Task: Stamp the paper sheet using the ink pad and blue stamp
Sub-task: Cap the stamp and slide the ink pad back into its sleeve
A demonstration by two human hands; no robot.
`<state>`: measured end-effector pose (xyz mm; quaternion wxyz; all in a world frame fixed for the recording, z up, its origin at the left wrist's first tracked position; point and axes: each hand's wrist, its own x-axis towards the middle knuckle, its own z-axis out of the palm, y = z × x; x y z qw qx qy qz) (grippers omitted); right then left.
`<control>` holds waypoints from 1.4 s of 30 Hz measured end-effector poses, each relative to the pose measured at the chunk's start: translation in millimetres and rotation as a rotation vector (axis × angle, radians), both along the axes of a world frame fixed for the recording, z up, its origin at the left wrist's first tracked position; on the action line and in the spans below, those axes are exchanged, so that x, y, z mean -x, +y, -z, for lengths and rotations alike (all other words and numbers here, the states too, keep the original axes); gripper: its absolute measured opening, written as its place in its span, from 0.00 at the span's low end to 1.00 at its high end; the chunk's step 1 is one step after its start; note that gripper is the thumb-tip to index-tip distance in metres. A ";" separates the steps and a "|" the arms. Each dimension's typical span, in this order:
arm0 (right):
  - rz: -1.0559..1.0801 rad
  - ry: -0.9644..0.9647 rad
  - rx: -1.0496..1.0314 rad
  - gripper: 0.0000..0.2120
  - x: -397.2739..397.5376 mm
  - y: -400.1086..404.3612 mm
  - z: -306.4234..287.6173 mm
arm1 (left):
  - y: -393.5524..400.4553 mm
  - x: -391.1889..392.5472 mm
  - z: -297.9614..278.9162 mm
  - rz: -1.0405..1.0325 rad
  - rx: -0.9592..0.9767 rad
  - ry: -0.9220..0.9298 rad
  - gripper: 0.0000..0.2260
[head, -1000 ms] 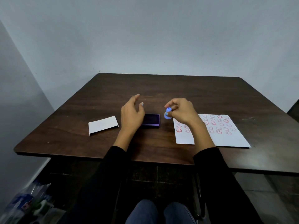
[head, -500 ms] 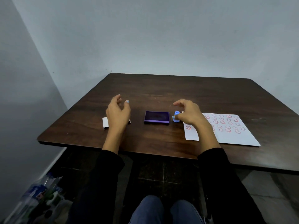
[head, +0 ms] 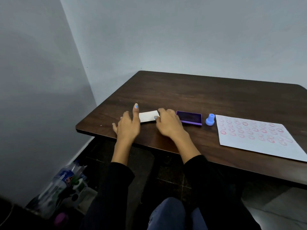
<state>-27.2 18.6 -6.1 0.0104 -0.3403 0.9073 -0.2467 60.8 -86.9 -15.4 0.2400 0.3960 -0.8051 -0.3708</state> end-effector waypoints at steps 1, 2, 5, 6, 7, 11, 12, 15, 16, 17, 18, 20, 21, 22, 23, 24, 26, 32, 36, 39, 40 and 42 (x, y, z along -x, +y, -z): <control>0.001 0.012 -0.011 0.18 -3.1 -2.6 2.5 | 1.1 -0.7 2.5 0.012 0.004 -0.004 0.35; 0.000 0.014 -0.017 0.18 -5.8 -4.8 4.1 | 2.3 -0.9 4.2 0.021 0.009 -0.005 0.35; -0.006 -0.007 -0.004 0.19 -10.8 -8.9 5.4 | 7.1 0.8 5.0 0.028 -0.002 0.017 0.35; -0.009 -0.017 0.011 0.20 -11.5 -9.2 5.0 | 9.4 2.1 4.0 0.029 -0.013 0.026 0.35; -0.011 -0.027 0.035 0.20 -12.0 -8.8 4.3 | 11.9 3.6 2.6 0.031 -0.021 0.037 0.34; 0.045 -0.002 0.219 0.21 -6.7 6.6 -1.3 | 29.7 14.1 -6.6 0.043 -0.050 0.153 0.30; 0.075 0.023 0.267 0.21 -3.3 14.0 -3.1 | 36.1 19.2 -9.0 0.062 -0.055 0.190 0.29; 0.205 0.087 0.368 0.20 6.8 39.3 -4.0 | 55.6 37.0 -11.3 0.159 -0.026 0.274 0.23; 0.253 0.100 0.386 0.20 9.5 47.9 -2.7 | 62.0 43.6 -10.6 0.194 -0.015 0.300 0.22; 0.294 0.105 0.397 0.20 11.6 55.7 -1.0 | 68.1 50.2 -9.4 0.219 -0.008 0.323 0.20; 0.325 0.101 0.404 0.21 12.7 61.6 1.3 | 72.9 55.3 -7.5 0.233 -0.005 0.337 0.19; 0.377 0.083 0.424 0.21 14.5 71.7 5.7 | 82.9 65.5 -3.8 0.238 -0.002 0.342 0.18; 0.394 0.074 0.434 0.21 15.0 75.2 7.5 | 87.0 69.6 -2.1 0.230 -0.007 0.338 0.18; 0.405 0.068 0.441 0.20 15.1 78.0 9.2 | 90.3 73.0 -0.4 0.217 -0.018 0.337 0.18; 0.408 0.066 0.444 0.20 14.8 79.1 10.8 | 91.8 75.2 1.1 0.205 -0.030 0.336 0.17; 0.407 0.067 0.444 0.20 14.7 80.4 12.9 | 93.4 77.0 2.6 0.201 -0.039 0.335 0.17; 0.403 0.065 0.441 0.20 13.7 81.6 17.0 | 94.1 78.9 4.8 0.206 -0.042 0.332 0.18; 0.434 0.069 0.430 0.18 12.6 81.1 22.3 | 92.6 78.0 7.4 0.214 -0.019 0.315 0.18; 0.465 0.090 0.391 0.18 11.8 78.9 22.9 | 93.2 76.7 7.8 0.220 0.006 0.295 0.17; 0.493 0.119 0.368 0.18 10.8 78.7 23.0 | 93.3 75.8 7.6 0.220 0.002 0.283 0.17; 0.503 0.126 0.358 0.18 10.6 78.7 22.8 | 93.4 75.6 7.6 0.223 0.002 0.281 0.17; 0.522 0.130 0.339 0.17 10.0 79.5 22.2 | 93.5 75.1 7.6 0.226 0.006 0.280 0.16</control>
